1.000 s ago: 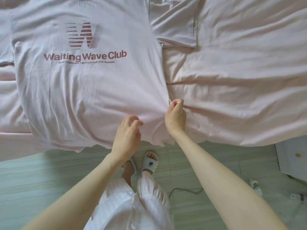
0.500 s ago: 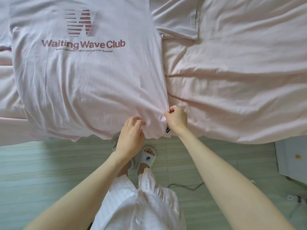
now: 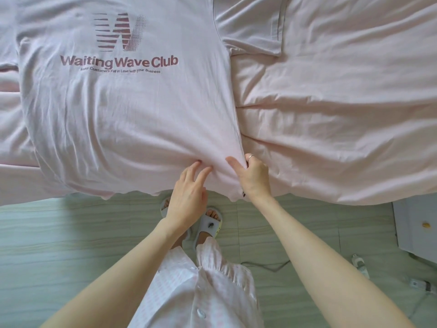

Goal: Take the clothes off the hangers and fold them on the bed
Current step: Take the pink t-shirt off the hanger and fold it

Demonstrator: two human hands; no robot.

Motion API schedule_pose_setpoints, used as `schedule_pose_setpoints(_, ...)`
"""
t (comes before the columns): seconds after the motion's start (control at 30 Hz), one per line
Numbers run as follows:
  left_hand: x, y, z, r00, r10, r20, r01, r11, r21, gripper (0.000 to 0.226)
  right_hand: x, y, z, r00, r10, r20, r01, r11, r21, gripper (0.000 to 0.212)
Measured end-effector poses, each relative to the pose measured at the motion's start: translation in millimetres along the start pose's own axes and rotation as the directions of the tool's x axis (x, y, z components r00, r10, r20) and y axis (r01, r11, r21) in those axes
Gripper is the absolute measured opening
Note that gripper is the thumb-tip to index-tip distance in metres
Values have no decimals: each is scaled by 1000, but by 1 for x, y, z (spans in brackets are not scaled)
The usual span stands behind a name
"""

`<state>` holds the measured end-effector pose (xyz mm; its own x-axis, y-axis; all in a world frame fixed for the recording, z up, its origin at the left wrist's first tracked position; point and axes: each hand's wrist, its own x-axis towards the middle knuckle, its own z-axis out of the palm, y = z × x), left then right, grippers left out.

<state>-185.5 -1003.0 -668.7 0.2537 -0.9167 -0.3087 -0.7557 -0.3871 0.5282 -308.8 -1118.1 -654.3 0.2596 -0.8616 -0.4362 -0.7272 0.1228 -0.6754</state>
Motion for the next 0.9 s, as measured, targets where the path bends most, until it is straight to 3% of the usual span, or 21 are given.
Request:
schedule_pose_setpoints(0.1,-2,-2,5,996,38,75,-44,996,72,58,-1,5,0,998,-34,60,41,992,-119,51)
schedule_pose_setpoints(0.2,-4,2,7,990,49,132,-65,991,115,56,-3,18,1,997,70,28,-70,997,-23,41)
schedule_pose_setpoints(0.33,-8,1,8,990,94,106,-110,981,157,56,-5,24,4,977,202,-72,-197,978,73,36)
schedule_pose_setpoints(0.4,-8,-1,9,990,113,90,-127,977,170,57,-7,21,4,974,186,-131,-181,982,51,28)
schedule_pose_setpoints(0.5,-9,-3,9,986,134,100,-152,968,198,60,-11,26,2,979,83,-184,-106,987,-117,32)
schedule_pose_setpoints(0.67,-9,-5,17,973,158,168,-195,952,236,61,-12,40,-8,994,-62,-91,33,957,-288,36)
schedule_pose_setpoints(0.77,-8,-5,22,968,149,203,-197,950,241,59,-12,47,-5,999,-29,-35,21,979,-204,30)
schedule_pose_setpoints(0.83,-10,-4,24,960,147,238,-203,952,231,57,-13,54,-2,997,81,-11,-82,989,-125,35)
schedule_pose_setpoints(0.9,-12,-3,28,946,128,298,-199,954,223,57,-16,58,1,970,237,49,-240,969,63,29)
